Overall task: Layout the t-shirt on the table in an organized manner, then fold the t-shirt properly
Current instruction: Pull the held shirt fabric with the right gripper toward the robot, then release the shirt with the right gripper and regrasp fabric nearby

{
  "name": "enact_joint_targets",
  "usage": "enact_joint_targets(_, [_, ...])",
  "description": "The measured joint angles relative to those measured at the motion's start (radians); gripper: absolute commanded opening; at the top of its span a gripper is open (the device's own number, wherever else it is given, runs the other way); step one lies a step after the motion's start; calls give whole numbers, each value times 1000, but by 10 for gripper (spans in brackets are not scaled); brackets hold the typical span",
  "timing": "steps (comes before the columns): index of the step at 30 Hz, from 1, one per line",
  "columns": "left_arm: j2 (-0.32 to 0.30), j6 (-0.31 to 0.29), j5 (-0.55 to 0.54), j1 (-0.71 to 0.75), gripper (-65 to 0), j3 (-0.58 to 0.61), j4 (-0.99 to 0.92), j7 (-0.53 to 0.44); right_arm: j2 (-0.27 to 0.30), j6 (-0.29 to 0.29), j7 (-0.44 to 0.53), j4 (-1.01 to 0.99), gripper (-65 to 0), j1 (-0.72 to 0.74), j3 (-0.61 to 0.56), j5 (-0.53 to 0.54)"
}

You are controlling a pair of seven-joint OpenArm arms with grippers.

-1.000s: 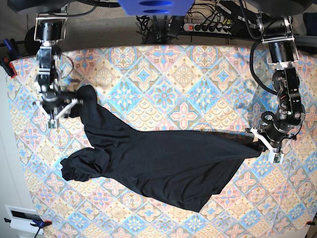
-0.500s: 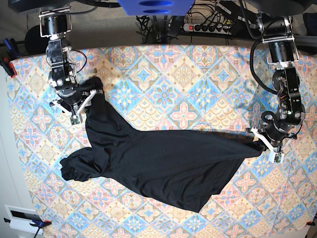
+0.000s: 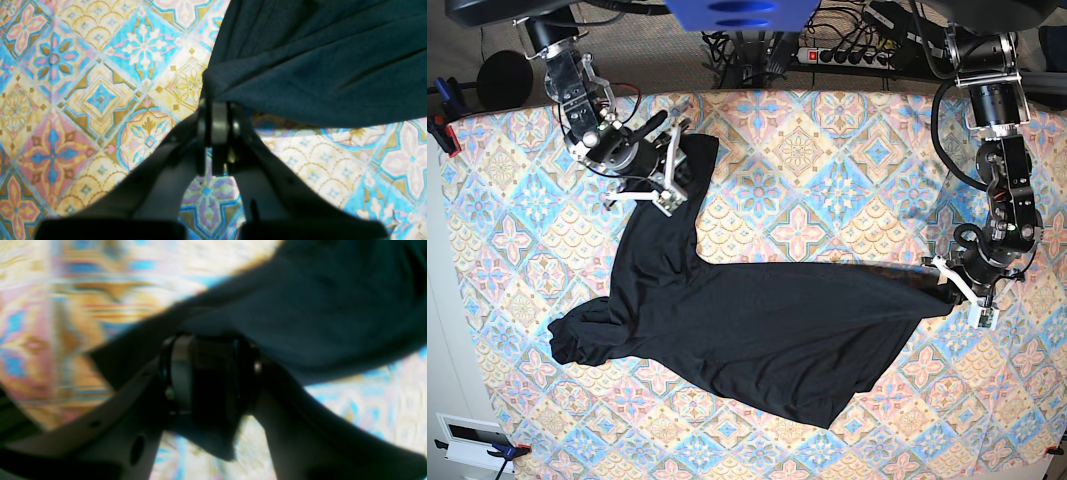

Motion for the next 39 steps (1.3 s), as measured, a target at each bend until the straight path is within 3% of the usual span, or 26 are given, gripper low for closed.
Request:
enact_joint_targets(10, [0, 0, 0, 16, -650, 0, 0, -3, 0, 1, 1, 50, -451, 2, -26, 41])
enact_joint_targets(14, [0, 0, -1, 16, -650, 0, 0, -2, -20, 8, 26, 84, -451, 6, 146, 173])
enact_joint_targets(18, [0, 0, -1, 14, -650, 0, 0, -3, -81, -3, -10, 63, -451, 82, 410, 177])
enact_joint_targets(22, [0, -2, -3, 16, -650, 0, 0, -2, -99, 0, 57, -44, -451, 171, 508, 211])
enact_joint_targets(25, [-3, 1, -1, 15, -650, 0, 0, -3, -100, -7, 18, -217, -451, 138, 516, 178])
enact_joint_targets(35, [-2, 0, -4, 16, -650, 0, 0, -3, -99, 6, 301, -555, -457, 151, 516, 227])
enact_joint_targets(39, [0, 0, -4, 16, -650, 0, 0, -3, -101, 10, 278, -628, -514, 241, 517, 216])
